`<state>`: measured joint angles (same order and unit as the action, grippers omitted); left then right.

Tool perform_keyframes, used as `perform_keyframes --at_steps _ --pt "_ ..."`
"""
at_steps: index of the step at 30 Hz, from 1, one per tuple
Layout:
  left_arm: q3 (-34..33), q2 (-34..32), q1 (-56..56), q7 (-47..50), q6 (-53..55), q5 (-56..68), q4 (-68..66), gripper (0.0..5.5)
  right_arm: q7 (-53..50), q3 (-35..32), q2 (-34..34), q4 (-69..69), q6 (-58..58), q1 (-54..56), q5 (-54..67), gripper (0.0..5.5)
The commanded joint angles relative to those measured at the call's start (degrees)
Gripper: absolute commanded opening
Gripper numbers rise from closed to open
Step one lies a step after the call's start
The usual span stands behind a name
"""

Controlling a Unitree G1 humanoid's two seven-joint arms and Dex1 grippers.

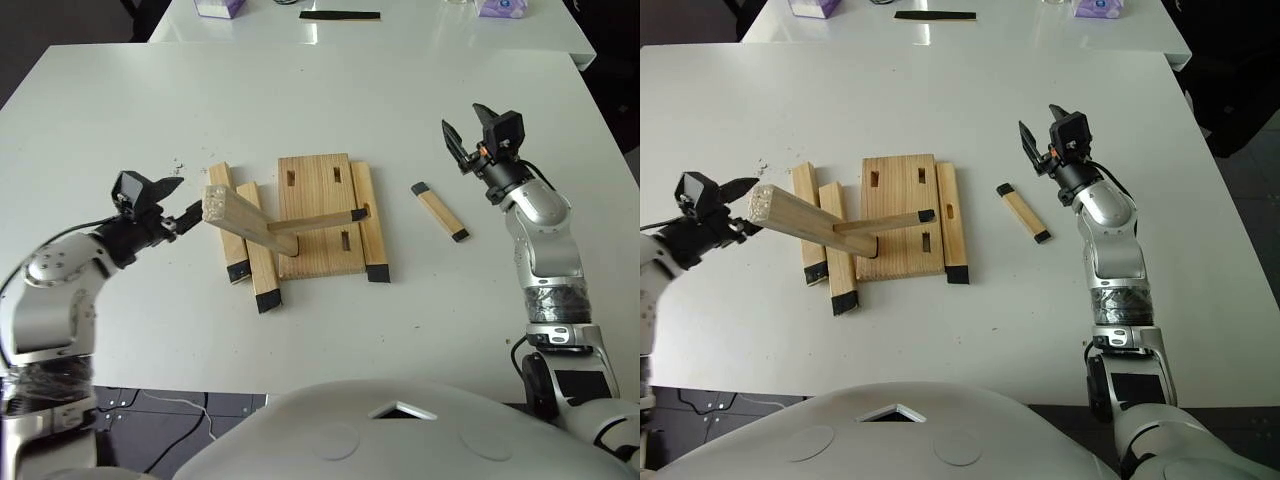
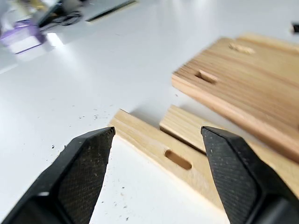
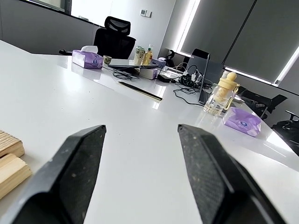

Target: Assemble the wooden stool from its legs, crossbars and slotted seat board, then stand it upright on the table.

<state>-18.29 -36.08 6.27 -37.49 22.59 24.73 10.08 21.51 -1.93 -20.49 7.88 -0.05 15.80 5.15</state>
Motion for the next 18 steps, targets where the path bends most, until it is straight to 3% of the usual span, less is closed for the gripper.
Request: perform_keyframes --at_steps 1,4,11,18 --pt "1.1 13.5 1.7 20.0 14.0 2.1 12.3 3.43 0.7 -0.2 -0.6 0.1 1.1 1.1 -0.1 2.84" --pt "2.2 18.1 3.9 26.7 19.6 2.0 18.3 3.43 1.1 -0.7 -1.4 -1.7 2.1 -0.8 0.0 2.84" --pt "4.0 21.8 6.3 36.9 26.1 -3.1 25.3 3.43 -0.1 -0.5 -0.4 -3.5 3.1 -3.1 -0.7 2.84" --pt "6.1 23.5 7.9 38.4 30.5 -3.9 27.4 3.43 -1.0 -0.2 0.7 -4.8 3.0 -5.0 -1.2 2.84"
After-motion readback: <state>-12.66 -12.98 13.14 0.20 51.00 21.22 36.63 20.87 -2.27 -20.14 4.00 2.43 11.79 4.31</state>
